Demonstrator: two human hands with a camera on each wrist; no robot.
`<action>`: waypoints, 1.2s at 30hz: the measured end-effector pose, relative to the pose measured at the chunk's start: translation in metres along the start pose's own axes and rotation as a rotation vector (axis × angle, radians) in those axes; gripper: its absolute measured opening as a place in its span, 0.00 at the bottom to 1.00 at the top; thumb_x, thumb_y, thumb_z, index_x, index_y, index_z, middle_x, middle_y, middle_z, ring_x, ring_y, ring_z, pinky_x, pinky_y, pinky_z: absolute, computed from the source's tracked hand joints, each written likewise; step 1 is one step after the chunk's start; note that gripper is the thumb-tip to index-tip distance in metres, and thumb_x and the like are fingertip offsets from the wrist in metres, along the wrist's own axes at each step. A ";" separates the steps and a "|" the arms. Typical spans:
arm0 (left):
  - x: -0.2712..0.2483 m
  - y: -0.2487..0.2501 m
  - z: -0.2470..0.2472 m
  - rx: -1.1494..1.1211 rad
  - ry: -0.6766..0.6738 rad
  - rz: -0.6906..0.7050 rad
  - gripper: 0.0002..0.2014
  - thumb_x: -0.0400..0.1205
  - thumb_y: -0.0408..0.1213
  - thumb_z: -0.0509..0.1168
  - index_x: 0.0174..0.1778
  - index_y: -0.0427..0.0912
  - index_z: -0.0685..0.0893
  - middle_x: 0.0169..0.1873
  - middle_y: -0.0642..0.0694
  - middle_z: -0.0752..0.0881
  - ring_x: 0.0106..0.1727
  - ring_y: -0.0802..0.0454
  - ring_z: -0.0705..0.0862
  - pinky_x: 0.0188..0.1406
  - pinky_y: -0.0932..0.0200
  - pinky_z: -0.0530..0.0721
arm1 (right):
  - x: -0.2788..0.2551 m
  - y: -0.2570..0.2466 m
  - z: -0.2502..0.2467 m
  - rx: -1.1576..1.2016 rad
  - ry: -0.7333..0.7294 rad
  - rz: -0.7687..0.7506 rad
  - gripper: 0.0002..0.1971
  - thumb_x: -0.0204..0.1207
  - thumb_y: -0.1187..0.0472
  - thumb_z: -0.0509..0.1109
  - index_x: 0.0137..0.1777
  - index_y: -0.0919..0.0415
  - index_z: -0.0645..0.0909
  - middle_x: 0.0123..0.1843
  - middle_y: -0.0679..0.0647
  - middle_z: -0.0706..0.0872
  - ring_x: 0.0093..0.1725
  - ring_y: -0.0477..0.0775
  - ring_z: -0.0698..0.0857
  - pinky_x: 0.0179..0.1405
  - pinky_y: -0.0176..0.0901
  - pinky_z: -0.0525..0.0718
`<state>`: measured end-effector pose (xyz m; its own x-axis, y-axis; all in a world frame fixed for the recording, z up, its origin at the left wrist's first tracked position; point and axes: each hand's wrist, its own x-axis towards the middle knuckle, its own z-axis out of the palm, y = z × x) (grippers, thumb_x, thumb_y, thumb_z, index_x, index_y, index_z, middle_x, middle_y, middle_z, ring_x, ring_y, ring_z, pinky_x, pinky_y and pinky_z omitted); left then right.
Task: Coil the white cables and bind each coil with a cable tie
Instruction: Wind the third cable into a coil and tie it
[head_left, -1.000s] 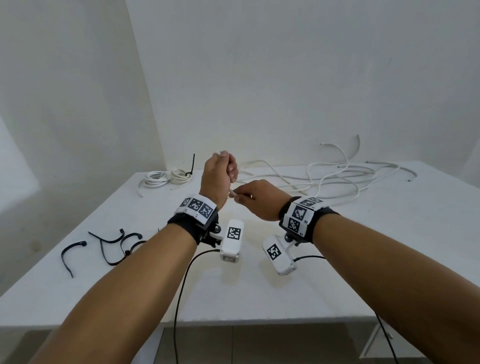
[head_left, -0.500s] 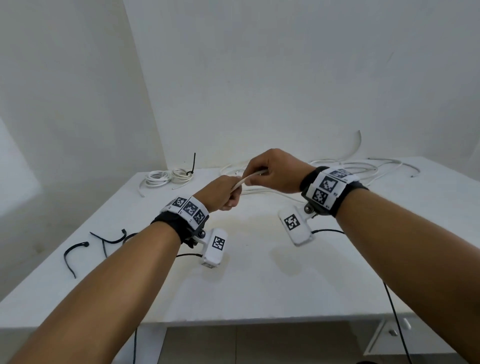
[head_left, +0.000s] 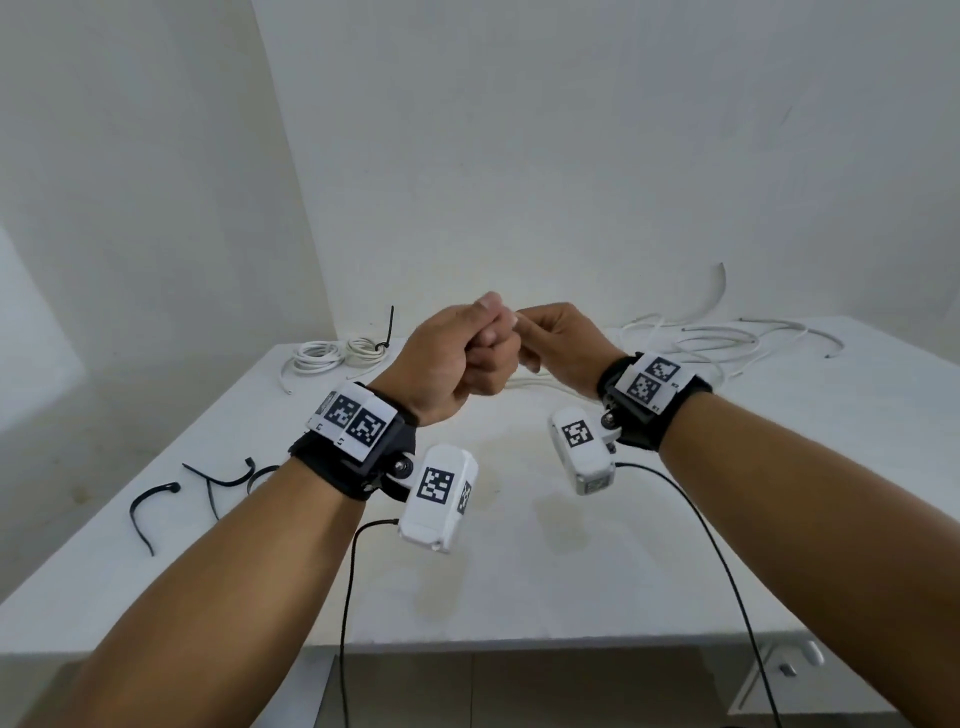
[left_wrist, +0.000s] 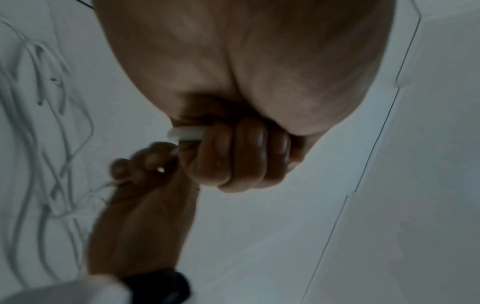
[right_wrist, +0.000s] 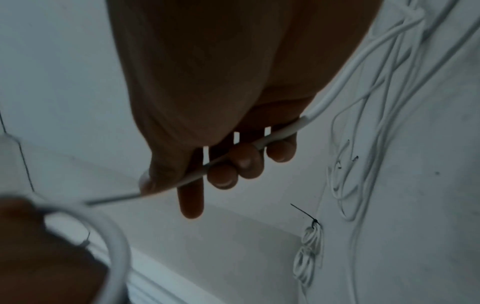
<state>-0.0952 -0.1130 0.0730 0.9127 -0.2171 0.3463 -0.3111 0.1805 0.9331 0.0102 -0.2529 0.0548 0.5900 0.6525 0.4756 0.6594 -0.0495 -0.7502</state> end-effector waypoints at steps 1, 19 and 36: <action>0.003 0.005 0.001 -0.041 0.001 0.044 0.22 0.85 0.49 0.49 0.25 0.49 0.72 0.19 0.55 0.65 0.18 0.60 0.61 0.19 0.64 0.54 | -0.001 0.001 0.007 -0.011 -0.011 0.009 0.25 0.88 0.54 0.61 0.33 0.71 0.78 0.21 0.44 0.75 0.23 0.45 0.69 0.28 0.37 0.70; 0.025 -0.040 -0.031 0.736 0.510 0.065 0.24 0.91 0.46 0.48 0.27 0.45 0.65 0.21 0.49 0.65 0.23 0.51 0.63 0.26 0.57 0.63 | -0.018 -0.005 0.043 -0.631 -0.395 0.061 0.17 0.87 0.50 0.58 0.48 0.59 0.84 0.37 0.49 0.83 0.38 0.51 0.80 0.44 0.50 0.81; 0.007 -0.057 -0.028 0.567 0.150 -0.441 0.34 0.87 0.62 0.35 0.25 0.42 0.65 0.20 0.47 0.63 0.21 0.53 0.58 0.21 0.63 0.57 | -0.010 -0.008 -0.016 -0.496 -0.206 0.009 0.06 0.71 0.55 0.81 0.42 0.56 0.89 0.32 0.39 0.84 0.32 0.34 0.80 0.31 0.24 0.75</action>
<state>-0.0636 -0.0985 0.0193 0.9985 -0.0138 -0.0520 0.0412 -0.4262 0.9037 0.0063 -0.2708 0.0636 0.5260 0.7829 0.3322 0.8251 -0.3749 -0.4228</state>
